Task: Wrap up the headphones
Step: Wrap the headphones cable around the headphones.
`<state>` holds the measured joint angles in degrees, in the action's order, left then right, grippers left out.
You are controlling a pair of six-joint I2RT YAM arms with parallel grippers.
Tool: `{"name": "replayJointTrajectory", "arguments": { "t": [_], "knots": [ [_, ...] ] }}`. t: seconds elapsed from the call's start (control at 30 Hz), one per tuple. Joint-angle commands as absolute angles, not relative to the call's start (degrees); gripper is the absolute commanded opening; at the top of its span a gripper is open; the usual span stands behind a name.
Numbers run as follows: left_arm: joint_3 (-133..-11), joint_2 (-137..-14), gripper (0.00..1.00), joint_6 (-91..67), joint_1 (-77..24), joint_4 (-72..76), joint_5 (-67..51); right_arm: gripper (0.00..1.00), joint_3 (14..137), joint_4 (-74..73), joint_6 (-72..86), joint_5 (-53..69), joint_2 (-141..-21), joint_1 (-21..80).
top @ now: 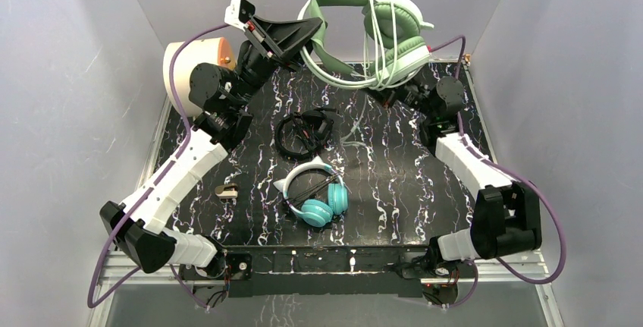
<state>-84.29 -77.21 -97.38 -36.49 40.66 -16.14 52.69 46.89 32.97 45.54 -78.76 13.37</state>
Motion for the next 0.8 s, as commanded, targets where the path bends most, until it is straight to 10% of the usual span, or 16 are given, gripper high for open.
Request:
{"name": "replayJointTrajectory", "arguments": {
  "t": [0.0,0.77],
  "knots": [
    [-87.5,-75.03,0.0,-99.41,-36.36,48.36,-15.1,0.02,62.19,51.44,37.89,41.54,-81.48,13.21],
    [-113.59,-101.81,0.0,-100.63,-47.54,58.99,-22.79,0.0,93.05,10.68,33.67,51.82,-102.82,16.34]
  ]
}}
